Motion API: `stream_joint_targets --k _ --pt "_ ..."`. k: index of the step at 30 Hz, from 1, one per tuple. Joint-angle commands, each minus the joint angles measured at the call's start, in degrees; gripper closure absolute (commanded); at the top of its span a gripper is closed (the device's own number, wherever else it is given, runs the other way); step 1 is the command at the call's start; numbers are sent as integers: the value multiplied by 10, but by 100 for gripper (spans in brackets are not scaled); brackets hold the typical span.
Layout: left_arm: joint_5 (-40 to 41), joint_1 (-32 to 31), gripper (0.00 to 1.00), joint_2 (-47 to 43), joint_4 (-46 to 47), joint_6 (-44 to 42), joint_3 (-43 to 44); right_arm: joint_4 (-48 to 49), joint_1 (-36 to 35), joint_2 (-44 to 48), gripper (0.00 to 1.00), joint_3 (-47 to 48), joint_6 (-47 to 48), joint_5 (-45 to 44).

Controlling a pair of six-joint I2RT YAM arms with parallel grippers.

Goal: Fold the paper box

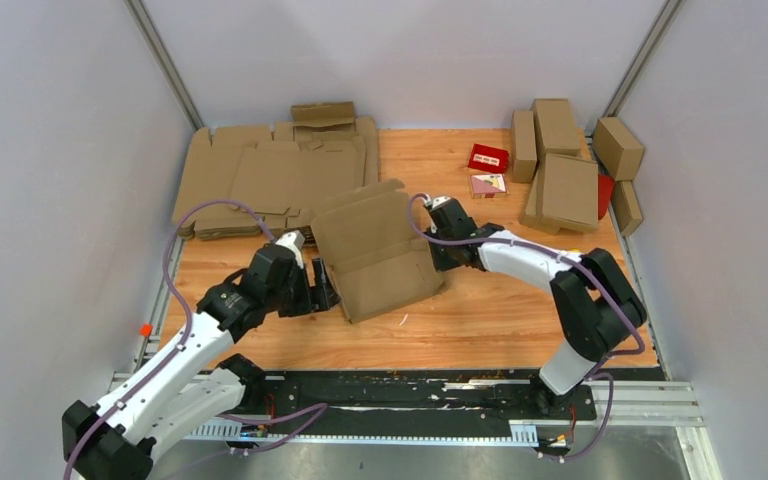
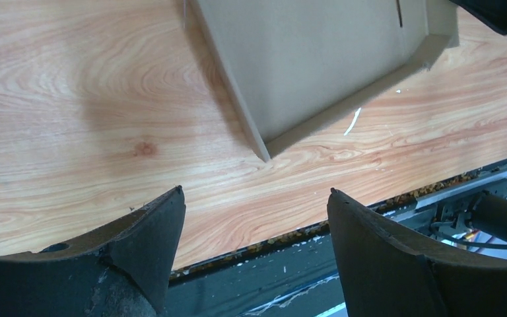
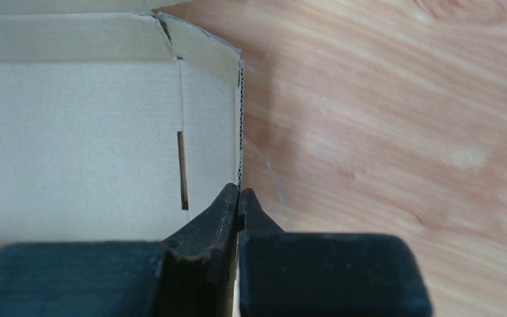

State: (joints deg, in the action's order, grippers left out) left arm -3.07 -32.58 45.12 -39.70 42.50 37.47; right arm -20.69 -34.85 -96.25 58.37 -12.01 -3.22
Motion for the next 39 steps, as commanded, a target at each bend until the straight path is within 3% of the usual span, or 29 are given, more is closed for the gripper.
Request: stream_joint_targets --k 1,8,14,24,34,39 --pt "-31 -1 15 3 77 35 -34 -18 0 80 100 -55 -46 -59" --pt "-45 -11 17 54 192 45 -72 17 0 189 97 -151 -101 -31" --pt "-66 -15 28 117 297 20 -88 17 0 229 89 -181 -109 -5" --pt "-18 -19 37 169 298 -27 -79 9 1 265 43 -204 -108 -12" --pt "-9 -20 48 198 309 -69 -75 10 9 244 42 -154 -100 3" --pt "-28 -20 48 222 343 -60 -83 18 9 238 33 -149 -91 23"
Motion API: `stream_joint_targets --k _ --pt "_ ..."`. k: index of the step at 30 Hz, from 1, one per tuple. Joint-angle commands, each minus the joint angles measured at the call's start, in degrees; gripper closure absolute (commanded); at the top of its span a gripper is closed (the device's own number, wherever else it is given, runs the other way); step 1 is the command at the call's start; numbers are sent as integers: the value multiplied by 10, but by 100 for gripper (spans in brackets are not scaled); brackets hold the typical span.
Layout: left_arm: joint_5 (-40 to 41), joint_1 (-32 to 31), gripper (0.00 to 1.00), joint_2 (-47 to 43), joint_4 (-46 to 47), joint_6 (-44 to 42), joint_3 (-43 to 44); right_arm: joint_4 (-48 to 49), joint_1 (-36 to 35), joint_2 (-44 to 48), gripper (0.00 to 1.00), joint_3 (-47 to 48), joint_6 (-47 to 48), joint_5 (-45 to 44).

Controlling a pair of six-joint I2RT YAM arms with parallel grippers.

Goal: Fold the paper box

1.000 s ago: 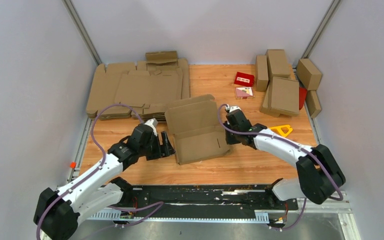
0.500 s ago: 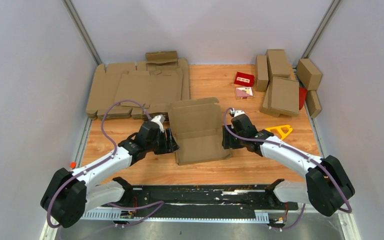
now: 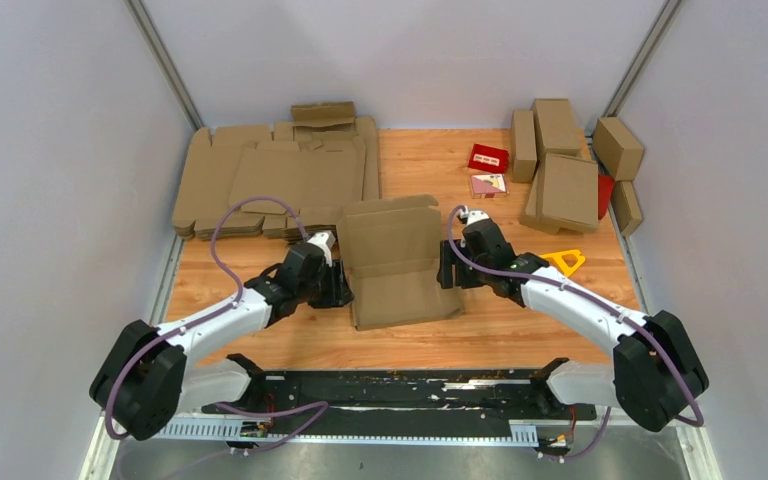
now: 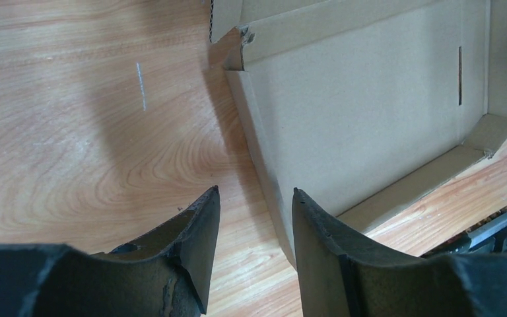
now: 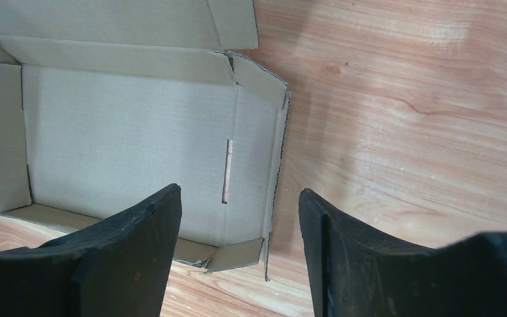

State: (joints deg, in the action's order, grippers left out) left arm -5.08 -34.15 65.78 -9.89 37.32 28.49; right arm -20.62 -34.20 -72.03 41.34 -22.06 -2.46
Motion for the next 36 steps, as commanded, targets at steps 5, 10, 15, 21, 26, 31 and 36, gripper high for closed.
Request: stream_joint_targets --k 5,10,15,21,26,31,36 --pt "-9 -4 50 37 45 -11 12 14 3 -4 28 12 12 2" --pt "24 -13 49 56 -8 -28 42 14 2 -4 27 7 9 -9" --pt "40 -25 52 62 -15 -27 53 17 3 2 21 1 9 -15" --pt "76 -45 63 96 -54 -33 84 25 3 -10 18 -7 5 -39" --pt "112 -62 66 121 -100 -44 121 20 2 -35 12 -3 -14 -99" --pt "123 -68 79 132 -116 -51 137 11 4 -71 19 9 -24 -122" --pt "129 -70 96 136 -113 -49 140 14 6 -98 32 9 -39 -123"
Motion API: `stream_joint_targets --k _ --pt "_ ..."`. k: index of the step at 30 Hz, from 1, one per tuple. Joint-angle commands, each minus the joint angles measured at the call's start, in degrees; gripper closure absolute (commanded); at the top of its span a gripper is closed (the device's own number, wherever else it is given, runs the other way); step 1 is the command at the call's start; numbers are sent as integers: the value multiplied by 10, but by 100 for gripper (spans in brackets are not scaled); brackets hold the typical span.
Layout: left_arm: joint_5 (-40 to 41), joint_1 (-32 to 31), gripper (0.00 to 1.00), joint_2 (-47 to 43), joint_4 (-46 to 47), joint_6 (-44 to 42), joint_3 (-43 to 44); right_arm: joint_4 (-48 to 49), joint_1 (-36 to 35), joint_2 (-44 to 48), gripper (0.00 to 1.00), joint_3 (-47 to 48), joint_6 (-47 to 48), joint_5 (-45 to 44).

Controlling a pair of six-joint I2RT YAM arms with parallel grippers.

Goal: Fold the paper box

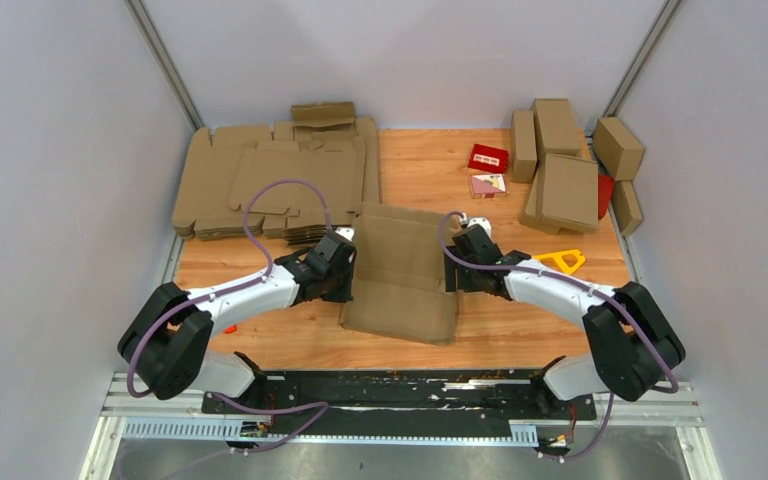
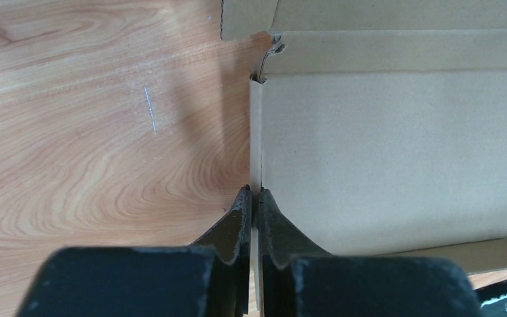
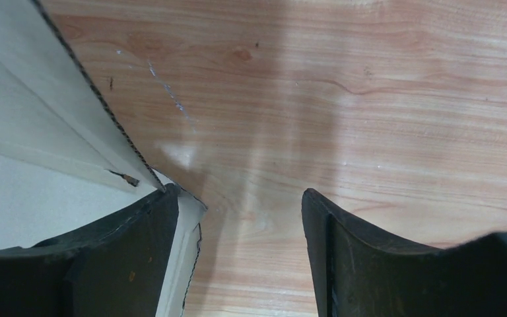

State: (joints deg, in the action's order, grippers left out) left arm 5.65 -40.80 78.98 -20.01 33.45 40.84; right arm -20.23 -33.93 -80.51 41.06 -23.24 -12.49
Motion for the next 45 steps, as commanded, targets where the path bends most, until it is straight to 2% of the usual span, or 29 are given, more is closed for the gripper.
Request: stream_joint_targets --k 1,6,10,12,16,20,25,32,45 --pt "23 -3 97 5 -12 -9 16 10 4 -16 34 11 -30 -26" --pt "32 -5 100 4 -15 -9 17 18 12 -17 39 8 -34 -5" --pt "45 -11 100 4 -19 -12 19 28 13 7 34 -6 -28 29" --pt "48 -13 100 6 -20 -13 21 27 18 22 29 -12 -30 24" --pt "54 -17 100 4 -22 -15 24 16 37 21 26 -7 -26 16" --pt "55 -19 100 2 -26 -18 25 9 47 -4 26 7 -22 30" --pt "56 -20 100 2 -25 -17 26 13 48 -24 26 17 -1 92" --pt "58 -21 100 3 -26 -16 29 20 48 12 28 5 28 181" --pt "50 -22 100 5 -21 -8 27 64 41 16 28 -34 18 214"
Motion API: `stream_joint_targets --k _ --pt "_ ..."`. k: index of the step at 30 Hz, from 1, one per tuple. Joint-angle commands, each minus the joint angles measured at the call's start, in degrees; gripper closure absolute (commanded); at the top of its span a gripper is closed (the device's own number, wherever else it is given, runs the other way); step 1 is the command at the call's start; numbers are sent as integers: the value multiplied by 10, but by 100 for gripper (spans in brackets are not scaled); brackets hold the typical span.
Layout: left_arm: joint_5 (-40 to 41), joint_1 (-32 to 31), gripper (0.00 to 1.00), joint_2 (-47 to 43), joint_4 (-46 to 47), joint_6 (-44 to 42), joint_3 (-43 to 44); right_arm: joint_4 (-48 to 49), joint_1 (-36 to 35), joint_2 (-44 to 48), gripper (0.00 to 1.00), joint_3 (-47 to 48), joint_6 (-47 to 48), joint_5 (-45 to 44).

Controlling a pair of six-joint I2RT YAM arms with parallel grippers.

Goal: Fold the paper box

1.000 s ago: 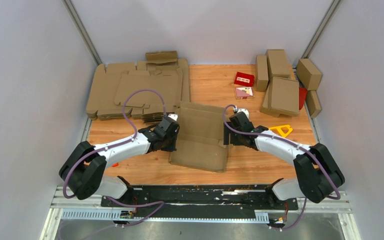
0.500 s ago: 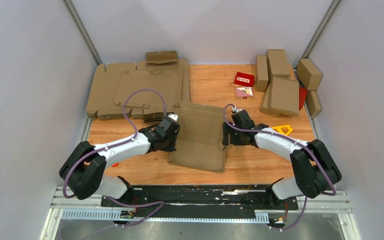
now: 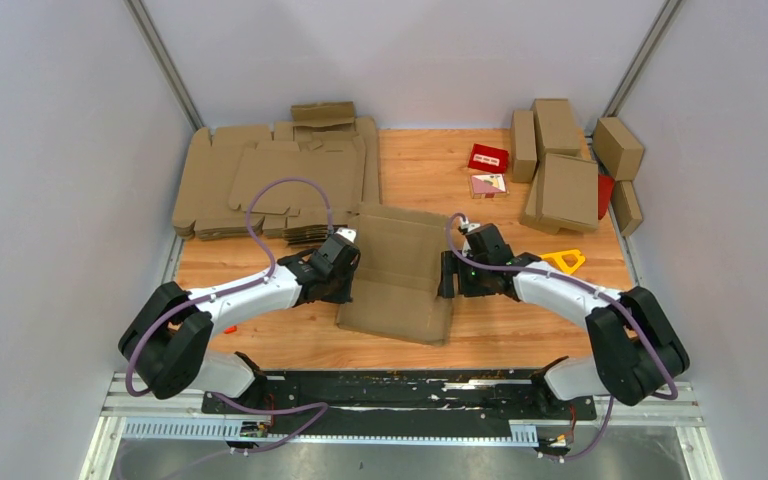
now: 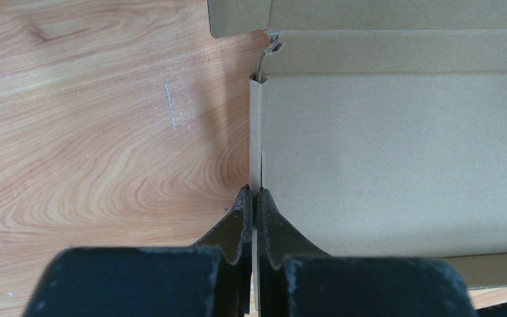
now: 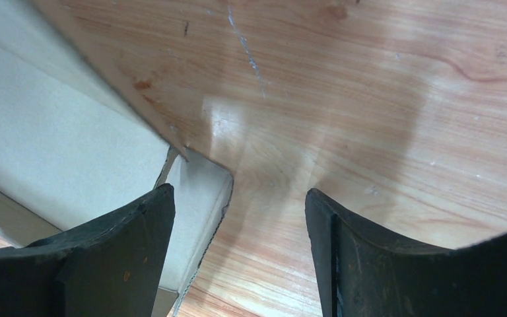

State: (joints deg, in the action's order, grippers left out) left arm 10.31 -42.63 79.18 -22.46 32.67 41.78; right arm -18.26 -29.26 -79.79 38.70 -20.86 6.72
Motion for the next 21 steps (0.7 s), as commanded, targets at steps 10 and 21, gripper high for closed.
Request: stream_joint_targets --k 10,21 --pt "-1 -6 100 4 10 4 14 60 -24 -16 28 12 -15 15" --pt "-16 -6 100 -14 56 20 -13 55 -34 -36 29 16 -3 -11"
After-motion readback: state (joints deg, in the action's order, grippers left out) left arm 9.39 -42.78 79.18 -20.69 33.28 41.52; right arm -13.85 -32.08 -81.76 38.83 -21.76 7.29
